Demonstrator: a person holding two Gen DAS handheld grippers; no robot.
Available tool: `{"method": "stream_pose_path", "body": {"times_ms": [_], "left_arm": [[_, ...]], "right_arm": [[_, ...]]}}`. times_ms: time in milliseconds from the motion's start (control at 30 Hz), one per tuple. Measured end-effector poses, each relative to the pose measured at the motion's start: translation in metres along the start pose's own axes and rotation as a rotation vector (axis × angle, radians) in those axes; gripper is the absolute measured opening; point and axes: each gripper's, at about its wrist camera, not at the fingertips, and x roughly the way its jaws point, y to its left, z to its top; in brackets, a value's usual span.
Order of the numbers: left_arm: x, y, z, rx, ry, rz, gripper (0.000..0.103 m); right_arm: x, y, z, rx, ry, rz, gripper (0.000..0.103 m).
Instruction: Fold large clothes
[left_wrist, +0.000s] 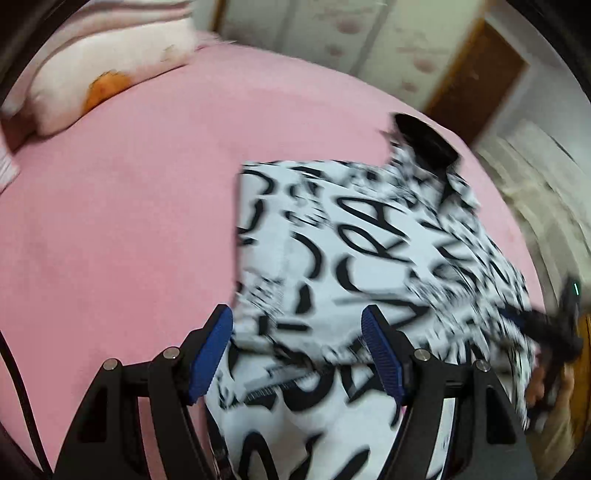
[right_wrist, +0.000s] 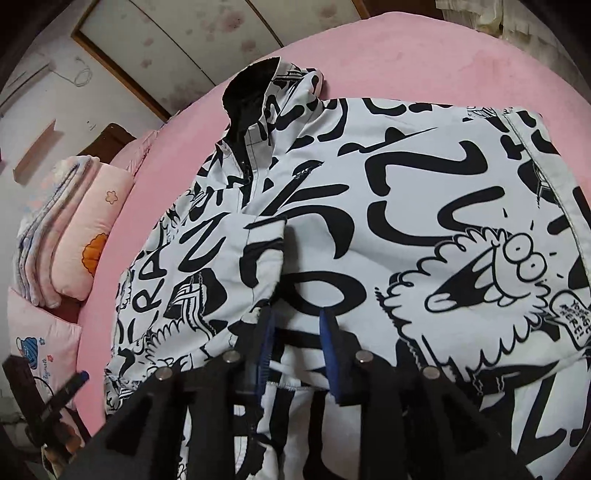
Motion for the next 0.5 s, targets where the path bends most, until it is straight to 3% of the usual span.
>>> {"method": "stream_pose_path", "body": {"times_ms": [100, 300, 367, 500], "left_arm": [[0.011, 0.008, 0.011, -0.057, 0.007, -0.002, 0.071], [0.036, -0.024, 0.013, 0.036, 0.024, -0.017, 0.071], [0.043, -0.038, 0.013, 0.068, 0.036, -0.031, 0.071], [0.063, -0.065, 0.014, 0.106, 0.073, -0.061, 0.071]], "right_arm": [[0.006, 0.004, 0.004, 0.014, 0.002, -0.016, 0.025], [-0.017, 0.02, 0.0, -0.008, -0.141, -0.1, 0.025], [-0.021, 0.038, -0.002, -0.056, -0.161, -0.101, 0.025], [-0.005, 0.098, -0.013, -0.239, -0.105, -0.046, 0.025]]}}
